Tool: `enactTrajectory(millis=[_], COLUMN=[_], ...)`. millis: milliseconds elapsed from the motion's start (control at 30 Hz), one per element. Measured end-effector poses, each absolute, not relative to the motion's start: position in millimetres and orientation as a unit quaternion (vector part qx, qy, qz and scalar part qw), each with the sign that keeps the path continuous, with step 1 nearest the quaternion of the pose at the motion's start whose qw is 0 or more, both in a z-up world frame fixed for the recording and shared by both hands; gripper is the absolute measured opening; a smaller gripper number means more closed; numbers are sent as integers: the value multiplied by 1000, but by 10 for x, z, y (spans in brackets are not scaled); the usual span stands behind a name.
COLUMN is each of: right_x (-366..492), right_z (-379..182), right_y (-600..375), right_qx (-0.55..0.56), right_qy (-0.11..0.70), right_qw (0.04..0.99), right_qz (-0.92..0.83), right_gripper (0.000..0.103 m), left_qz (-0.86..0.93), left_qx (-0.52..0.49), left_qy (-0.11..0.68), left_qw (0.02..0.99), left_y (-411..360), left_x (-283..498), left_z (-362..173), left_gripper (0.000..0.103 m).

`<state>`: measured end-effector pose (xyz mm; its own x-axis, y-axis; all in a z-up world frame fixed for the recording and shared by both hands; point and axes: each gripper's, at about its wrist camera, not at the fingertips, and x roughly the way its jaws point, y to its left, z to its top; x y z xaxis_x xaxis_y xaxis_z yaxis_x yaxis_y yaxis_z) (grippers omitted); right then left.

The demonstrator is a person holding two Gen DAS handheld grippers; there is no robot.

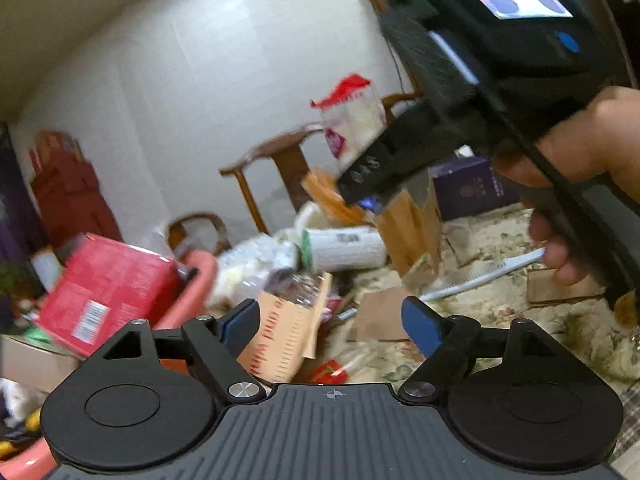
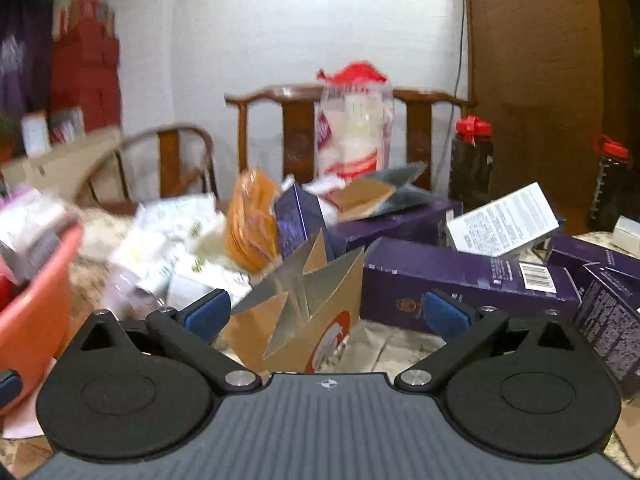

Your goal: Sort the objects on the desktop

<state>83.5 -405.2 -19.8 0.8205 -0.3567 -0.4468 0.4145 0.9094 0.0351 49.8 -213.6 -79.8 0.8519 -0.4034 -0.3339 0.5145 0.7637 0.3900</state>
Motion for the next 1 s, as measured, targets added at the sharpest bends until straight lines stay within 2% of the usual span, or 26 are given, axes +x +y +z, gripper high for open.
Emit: enactTrajectory(millis=[367,467,533,567,600,633,667,767,833,867,900,1000], right_x=[1182,1292,1355,1365,1349,1320,1296,1172,1055,976,900,679], right_z=[-254,-301,-329,-345,-368,-388,-420,-505,-519,-517,-512,-474], right_y=[-4155,-4210,-4236,-4239,-4244,-4260,-4283,-4334,-4363,-4381,-4396,-4420], right_qx=[131,150,150,145,146,152,157,150,142,137,134,125], right_qy=[288,295,299,299,297,293,298,295,288,281,273,254], right_qw=[925,923,921,922,925,927,926,929,931,934,937,943], right_qz=[-211,-198,-198,-196,-189,-175,-169,-168,-172,-172,-172,-173], right_gripper=[102,102,101,93,87,65,48,38,27,24,24,24], left_qz=[-277,-274,-276,-285,-299,-308,-296,-286,-288,-295,-304,-324], left_qx=[228,241,232,214,193,175,180,196,194,194,197,211], left_qy=[203,225,240,249,264,274,270,253,243,236,233,222], left_qw=[911,903,901,901,897,894,898,903,906,905,903,895], left_y=[-2198,-2272,-2269,-2226,-2187,-2157,-2155,-2159,-2152,-2151,-2166,-2265], left_x=[863,959,1034,1066,1104,1130,1120,1027,966,903,859,646], left_z=[-843,-951,-1013,-1002,-997,-987,-985,-997,-971,-951,-938,-948], left_gripper=[91,98,92,79,57,50,34,27,17,4,0,0])
